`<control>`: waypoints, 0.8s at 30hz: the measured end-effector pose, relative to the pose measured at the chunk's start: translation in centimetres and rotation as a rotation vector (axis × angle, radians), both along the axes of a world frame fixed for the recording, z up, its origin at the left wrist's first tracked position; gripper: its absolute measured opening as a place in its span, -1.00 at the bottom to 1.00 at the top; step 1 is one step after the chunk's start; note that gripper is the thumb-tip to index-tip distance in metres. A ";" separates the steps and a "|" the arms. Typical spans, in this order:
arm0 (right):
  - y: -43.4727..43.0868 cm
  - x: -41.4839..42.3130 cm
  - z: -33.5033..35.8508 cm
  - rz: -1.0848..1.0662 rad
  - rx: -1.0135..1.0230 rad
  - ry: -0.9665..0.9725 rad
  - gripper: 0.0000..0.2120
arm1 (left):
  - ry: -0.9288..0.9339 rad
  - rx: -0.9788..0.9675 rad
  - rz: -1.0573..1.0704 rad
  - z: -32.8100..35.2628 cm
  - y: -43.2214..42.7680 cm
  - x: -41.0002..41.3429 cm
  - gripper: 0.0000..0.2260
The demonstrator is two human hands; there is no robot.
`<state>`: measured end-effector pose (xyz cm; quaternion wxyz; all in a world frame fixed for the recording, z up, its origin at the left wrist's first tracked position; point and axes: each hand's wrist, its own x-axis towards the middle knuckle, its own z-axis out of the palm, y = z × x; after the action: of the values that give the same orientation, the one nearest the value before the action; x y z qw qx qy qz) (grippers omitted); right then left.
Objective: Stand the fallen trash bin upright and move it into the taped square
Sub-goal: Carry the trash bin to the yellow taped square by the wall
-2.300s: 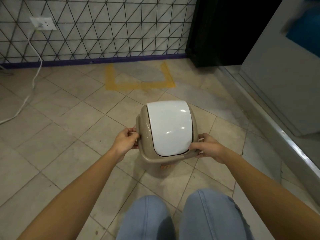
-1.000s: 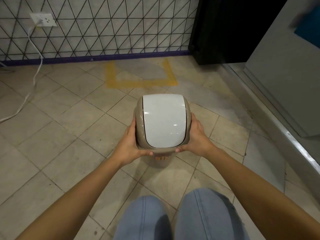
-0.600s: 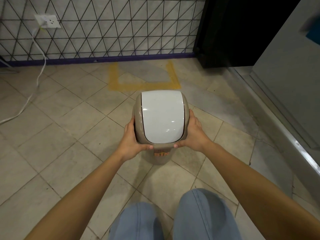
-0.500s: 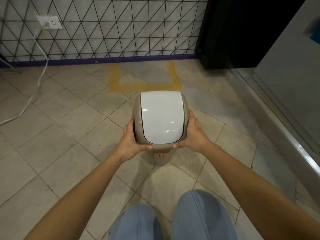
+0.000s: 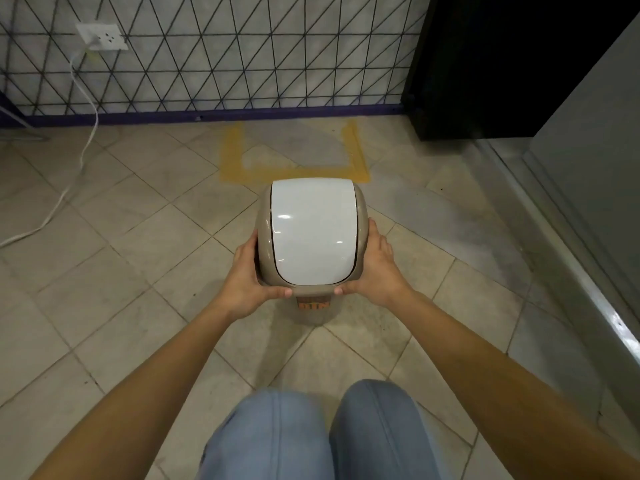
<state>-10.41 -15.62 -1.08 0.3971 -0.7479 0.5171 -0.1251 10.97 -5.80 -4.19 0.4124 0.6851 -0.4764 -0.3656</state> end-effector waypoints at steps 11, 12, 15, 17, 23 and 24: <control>-1.6 0.9 -2.1 -0.160 0.010 -0.177 0.15 | -0.026 0.016 0.185 -0.6 -1.8 1.2 -0.05; -1.8 1.0 -2.2 -0.173 0.009 -0.179 0.13 | 0.000 0.009 0.184 -0.6 -2.0 1.3 -0.06; -2.4 1.4 -2.2 -0.197 -0.008 -0.163 0.10 | 0.051 -0.005 0.192 -0.8 -2.7 1.7 -0.09; -2.6 1.7 -2.1 -0.211 -0.015 -0.145 0.09 | 0.082 -0.013 0.191 -0.8 -3.2 1.9 -0.10; -3.3 2.8 -1.5 -0.229 0.000 -0.089 0.07 | 0.121 0.009 0.171 -0.6 -4.2 3.0 -0.14; -3.5 2.9 -1.4 -0.226 0.007 -0.080 0.07 | 0.134 0.018 0.167 -0.5 -4.4 3.2 -0.14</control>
<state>-7.56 -19.10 -2.44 0.4035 -0.6778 0.5822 -0.1970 14.13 -10.20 -4.74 0.4660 0.7001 -0.3857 -0.3794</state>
